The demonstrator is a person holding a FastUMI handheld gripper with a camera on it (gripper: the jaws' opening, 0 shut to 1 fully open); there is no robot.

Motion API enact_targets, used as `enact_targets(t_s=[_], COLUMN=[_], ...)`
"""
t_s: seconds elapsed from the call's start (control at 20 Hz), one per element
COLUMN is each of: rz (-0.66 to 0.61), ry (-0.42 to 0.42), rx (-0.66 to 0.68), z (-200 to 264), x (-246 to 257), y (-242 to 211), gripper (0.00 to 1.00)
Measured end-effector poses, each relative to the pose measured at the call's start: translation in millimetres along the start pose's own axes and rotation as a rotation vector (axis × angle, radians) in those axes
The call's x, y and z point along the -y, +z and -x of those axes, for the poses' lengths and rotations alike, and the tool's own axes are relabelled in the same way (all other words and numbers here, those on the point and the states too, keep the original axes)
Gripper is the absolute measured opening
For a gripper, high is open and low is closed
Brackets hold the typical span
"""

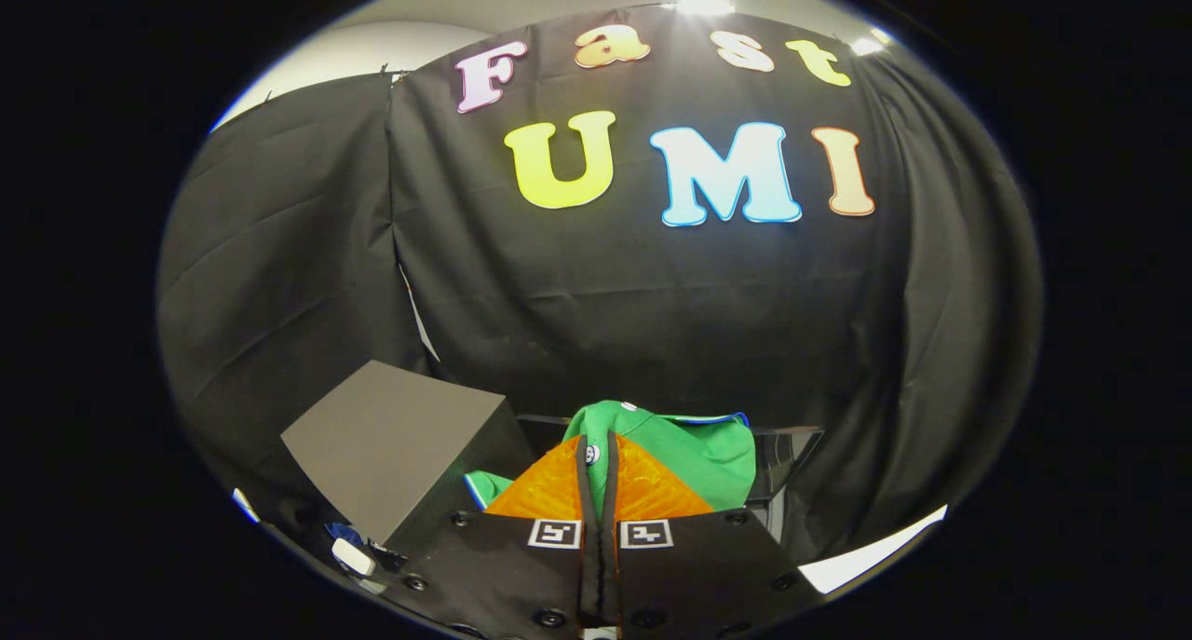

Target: Put the clothes into the washing machine and then close the washing machine lid.

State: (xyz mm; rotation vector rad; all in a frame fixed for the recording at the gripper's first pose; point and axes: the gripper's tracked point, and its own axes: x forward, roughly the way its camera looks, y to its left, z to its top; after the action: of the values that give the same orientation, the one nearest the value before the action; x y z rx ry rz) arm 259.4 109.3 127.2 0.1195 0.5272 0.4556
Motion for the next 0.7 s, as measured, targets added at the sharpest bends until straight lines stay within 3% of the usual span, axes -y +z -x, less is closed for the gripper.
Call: enact_targets(t_s=[0.7], rz=[-0.013], ry=[-0.014], rx=[-0.108], z=[-64.3], x=[17.5], y=[-103.6], gripper=[0.01])
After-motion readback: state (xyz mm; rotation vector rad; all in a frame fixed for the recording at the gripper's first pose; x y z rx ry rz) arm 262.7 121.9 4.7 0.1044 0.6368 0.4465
